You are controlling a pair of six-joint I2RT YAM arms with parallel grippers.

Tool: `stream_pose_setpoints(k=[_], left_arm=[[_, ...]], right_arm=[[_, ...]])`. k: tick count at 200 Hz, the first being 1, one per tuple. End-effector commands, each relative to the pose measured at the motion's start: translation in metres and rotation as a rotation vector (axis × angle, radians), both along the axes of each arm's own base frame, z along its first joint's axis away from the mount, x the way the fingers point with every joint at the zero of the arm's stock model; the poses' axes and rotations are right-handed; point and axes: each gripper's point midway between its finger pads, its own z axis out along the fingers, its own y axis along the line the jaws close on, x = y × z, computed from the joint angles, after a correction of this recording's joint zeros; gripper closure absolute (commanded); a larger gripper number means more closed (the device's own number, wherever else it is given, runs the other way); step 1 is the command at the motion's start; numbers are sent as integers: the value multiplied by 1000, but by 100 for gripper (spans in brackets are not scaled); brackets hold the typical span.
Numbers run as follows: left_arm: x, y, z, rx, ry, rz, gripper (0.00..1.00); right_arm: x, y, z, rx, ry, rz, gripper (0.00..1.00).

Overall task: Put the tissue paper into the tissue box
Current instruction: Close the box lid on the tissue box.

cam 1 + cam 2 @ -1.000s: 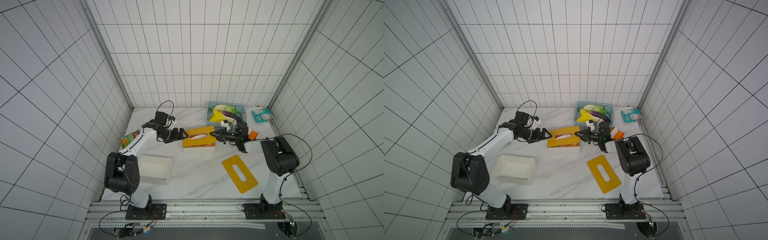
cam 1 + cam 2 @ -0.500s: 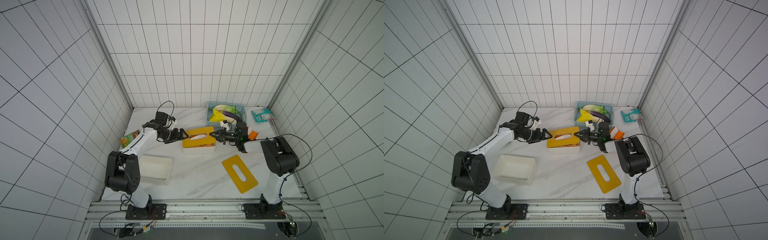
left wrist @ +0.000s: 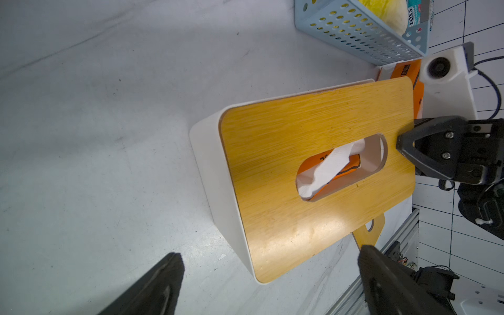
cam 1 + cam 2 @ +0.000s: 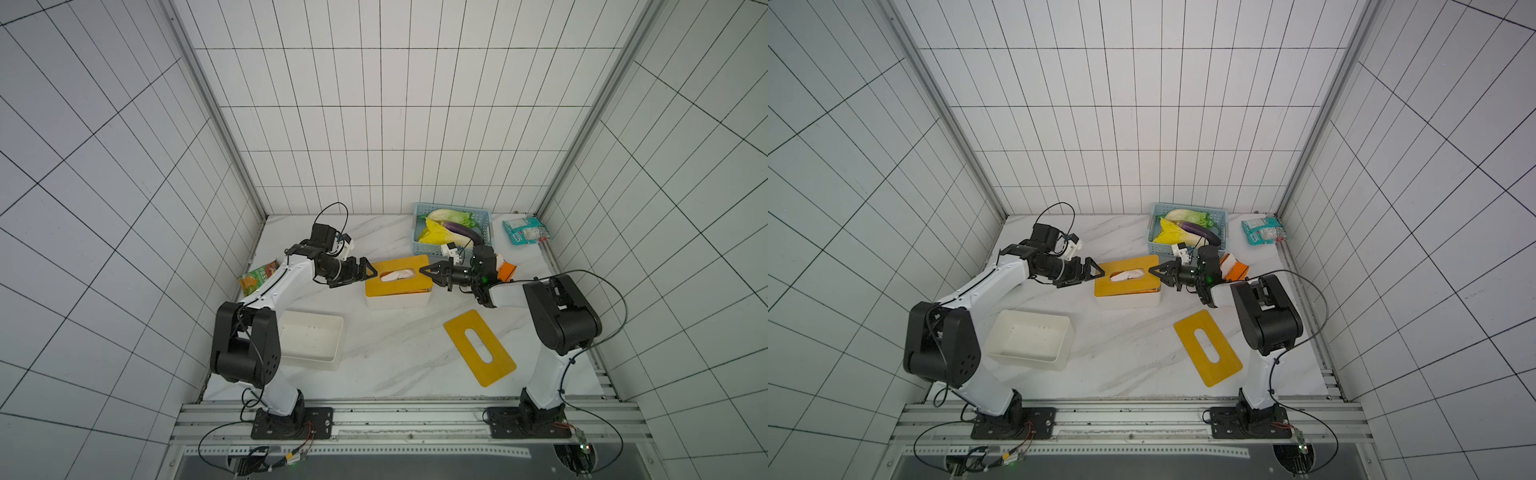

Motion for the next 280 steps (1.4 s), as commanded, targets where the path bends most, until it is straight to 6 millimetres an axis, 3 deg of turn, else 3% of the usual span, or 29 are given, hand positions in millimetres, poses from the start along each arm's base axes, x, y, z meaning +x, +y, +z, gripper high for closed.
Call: stream_pose_setpoints(k=[1, 115, 280], left_arm=[[6, -5, 1, -4, -9, -17, 2], [5, -11, -8, -14, 35, -29, 6], [2, -20, -27, -19, 103, -44, 17]], right_arm=[[-6, 4, 3, 8, -16, 20, 100], [-7, 13, 12, 31, -67, 58, 100], [-9, 24, 5, 47, -71, 106, 100]])
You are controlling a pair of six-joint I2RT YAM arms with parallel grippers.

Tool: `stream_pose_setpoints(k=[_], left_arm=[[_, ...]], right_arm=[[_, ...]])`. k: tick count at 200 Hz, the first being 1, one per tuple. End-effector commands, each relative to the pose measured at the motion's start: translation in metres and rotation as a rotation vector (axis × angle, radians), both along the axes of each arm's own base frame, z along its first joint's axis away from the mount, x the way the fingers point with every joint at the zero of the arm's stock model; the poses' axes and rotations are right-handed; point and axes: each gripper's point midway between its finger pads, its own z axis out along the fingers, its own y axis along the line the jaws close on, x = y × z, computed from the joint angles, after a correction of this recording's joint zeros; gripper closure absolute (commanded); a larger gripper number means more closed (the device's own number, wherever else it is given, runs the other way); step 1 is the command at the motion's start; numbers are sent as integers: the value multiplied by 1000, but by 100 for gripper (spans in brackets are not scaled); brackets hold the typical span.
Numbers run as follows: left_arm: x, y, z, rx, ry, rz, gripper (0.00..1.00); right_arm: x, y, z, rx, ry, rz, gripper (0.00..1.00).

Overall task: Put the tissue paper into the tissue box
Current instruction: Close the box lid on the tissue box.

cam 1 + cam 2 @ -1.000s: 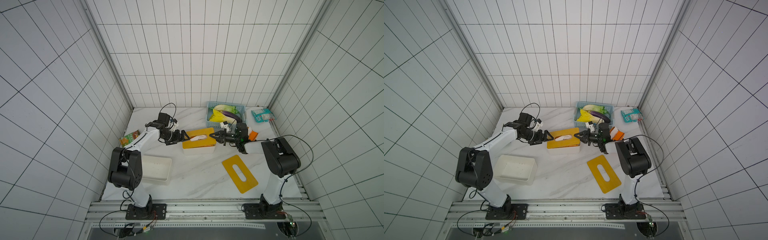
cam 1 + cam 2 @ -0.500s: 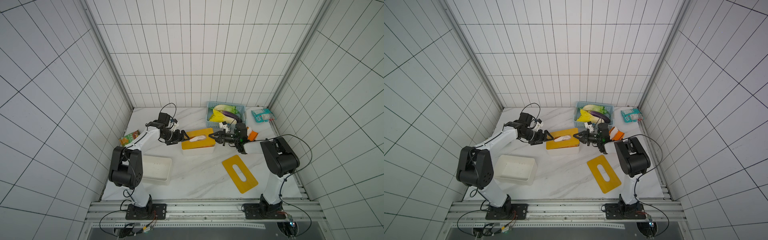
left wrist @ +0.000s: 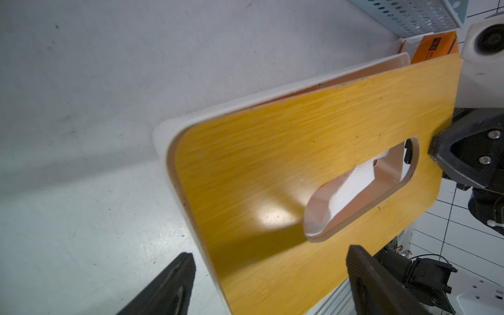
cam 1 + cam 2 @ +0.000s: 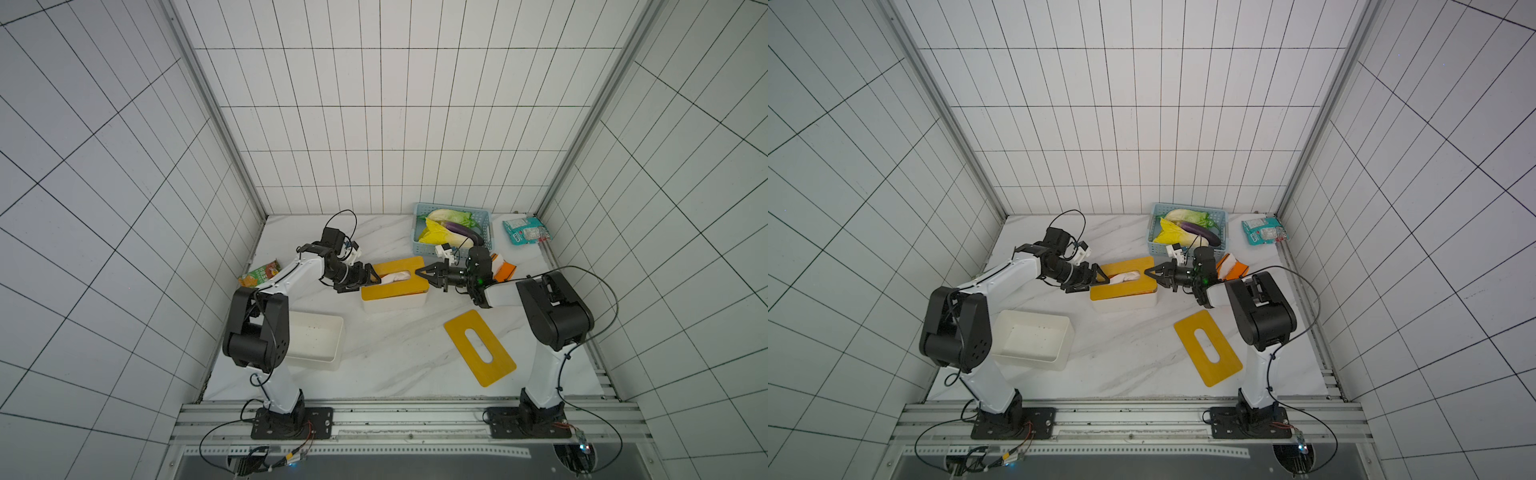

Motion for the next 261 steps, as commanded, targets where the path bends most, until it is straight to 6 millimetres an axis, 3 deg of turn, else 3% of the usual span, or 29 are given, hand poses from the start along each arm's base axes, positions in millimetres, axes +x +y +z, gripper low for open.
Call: stream_pose_setpoints(k=[1, 146, 261], left_arm=[[6, -5, 5, -17, -14, -10, 17], [12, 0, 3, 23, -21, 17, 26], [13, -7, -7, 103, -28, 31, 36]], right_arm=[[-2, 10, 8, 24, -52, 47, 100], [-2, 17, -5, 22, -4, 79, 100], [-8, 17, -17, 10, 23, 81, 100]])
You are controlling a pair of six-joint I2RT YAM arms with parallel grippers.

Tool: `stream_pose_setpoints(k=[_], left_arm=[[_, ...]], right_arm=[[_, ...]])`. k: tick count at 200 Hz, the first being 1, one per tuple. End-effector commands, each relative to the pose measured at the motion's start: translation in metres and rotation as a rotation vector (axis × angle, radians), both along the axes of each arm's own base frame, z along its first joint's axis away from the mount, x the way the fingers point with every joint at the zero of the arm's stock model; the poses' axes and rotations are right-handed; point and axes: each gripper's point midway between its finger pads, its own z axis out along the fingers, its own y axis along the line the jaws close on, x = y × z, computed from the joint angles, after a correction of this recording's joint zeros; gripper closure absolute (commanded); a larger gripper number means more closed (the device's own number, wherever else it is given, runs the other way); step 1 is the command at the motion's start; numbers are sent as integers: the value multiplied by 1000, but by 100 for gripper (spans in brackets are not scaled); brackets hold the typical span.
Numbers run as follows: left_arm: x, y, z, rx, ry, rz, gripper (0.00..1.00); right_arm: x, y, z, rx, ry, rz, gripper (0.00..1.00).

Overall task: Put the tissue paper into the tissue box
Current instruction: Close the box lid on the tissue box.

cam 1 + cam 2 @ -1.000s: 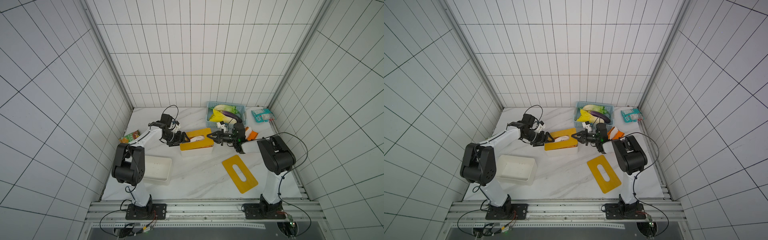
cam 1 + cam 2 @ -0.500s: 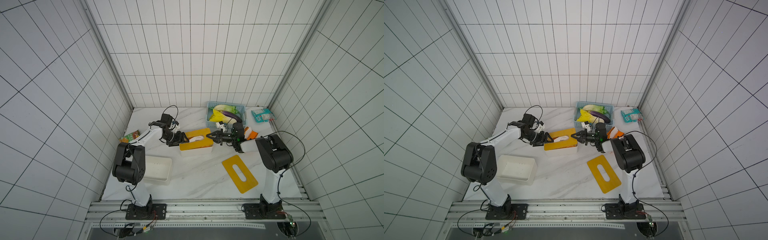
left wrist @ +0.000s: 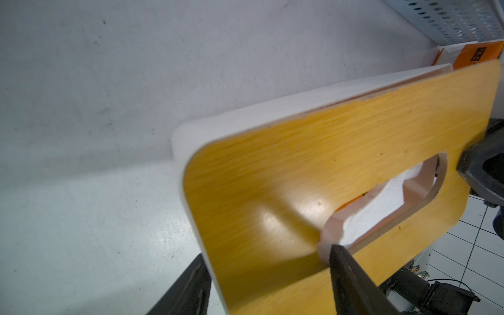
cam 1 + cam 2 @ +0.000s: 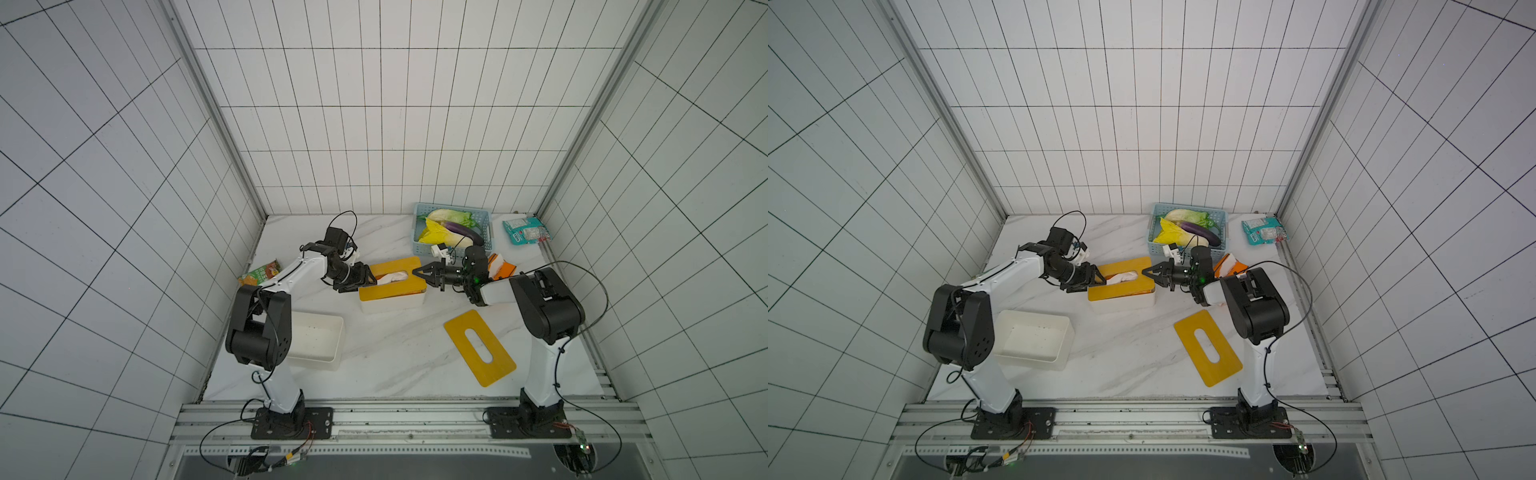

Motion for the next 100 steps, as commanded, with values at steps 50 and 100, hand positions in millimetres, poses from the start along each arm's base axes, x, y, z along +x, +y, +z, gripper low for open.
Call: stream_pose_setpoints(k=[50, 100], left_arm=[[10, -15, -1, 40, -53, -24, 36], [10, -17, -6, 72, -50, -30, 40]], right_arm=[[-17, 10, -15, -12, 21, 45, 100], [-24, 10, -21, -19, 33, 43, 100]])
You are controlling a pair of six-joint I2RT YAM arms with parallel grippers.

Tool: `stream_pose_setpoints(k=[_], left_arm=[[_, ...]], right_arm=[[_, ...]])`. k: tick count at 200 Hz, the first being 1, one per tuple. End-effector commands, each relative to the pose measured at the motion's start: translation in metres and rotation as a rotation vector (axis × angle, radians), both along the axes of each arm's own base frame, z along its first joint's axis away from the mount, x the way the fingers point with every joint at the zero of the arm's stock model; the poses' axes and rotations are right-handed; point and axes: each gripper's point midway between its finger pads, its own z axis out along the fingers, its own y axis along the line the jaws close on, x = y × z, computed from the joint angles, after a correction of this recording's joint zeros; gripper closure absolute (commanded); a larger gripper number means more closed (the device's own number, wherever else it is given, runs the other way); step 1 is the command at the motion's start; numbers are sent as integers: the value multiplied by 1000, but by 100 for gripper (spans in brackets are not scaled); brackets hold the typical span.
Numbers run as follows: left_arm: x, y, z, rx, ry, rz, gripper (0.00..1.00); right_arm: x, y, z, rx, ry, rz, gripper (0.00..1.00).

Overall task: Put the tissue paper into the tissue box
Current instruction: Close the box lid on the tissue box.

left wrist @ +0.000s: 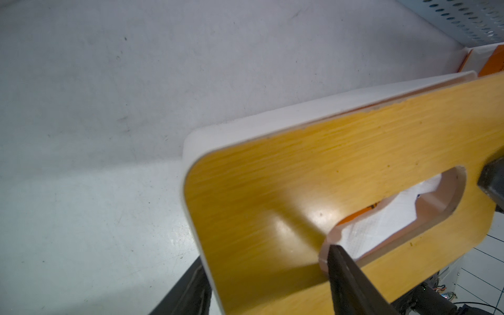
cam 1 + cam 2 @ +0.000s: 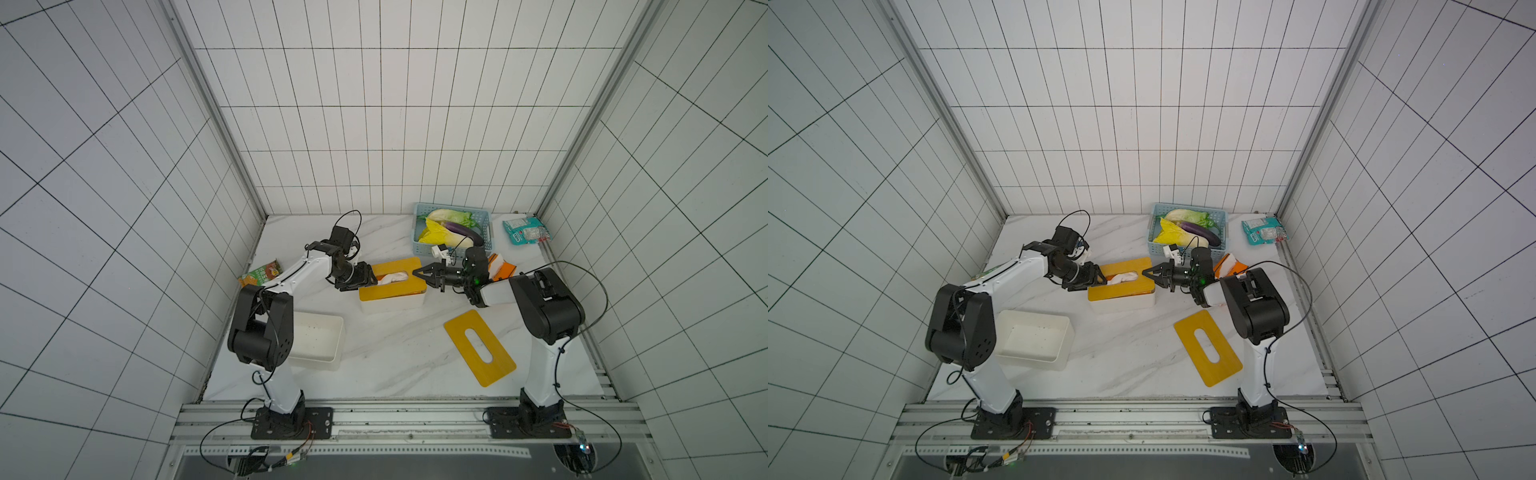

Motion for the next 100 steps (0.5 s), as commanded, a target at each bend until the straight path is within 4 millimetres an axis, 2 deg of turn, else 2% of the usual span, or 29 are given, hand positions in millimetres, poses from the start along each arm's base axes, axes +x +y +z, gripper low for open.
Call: stream_pose_setpoints(k=[1, 40, 90, 100], left_arm=[[7, -16, -4, -8, -28, -43, 40], [4, -14, -9, 11, -14, -49, 51], [6, -9, -5, 47, -25, -64, 62], [5, -8, -6, 54, -24, -70, 64]], right_arm=[[-21, 11, -17, -18, 28, 50, 100], [-22, 12, -20, -21, 40, 51, 100], [-23, 10, -17, -17, 47, 46, 100], [-23, 9, -16, -18, 51, 43, 97]])
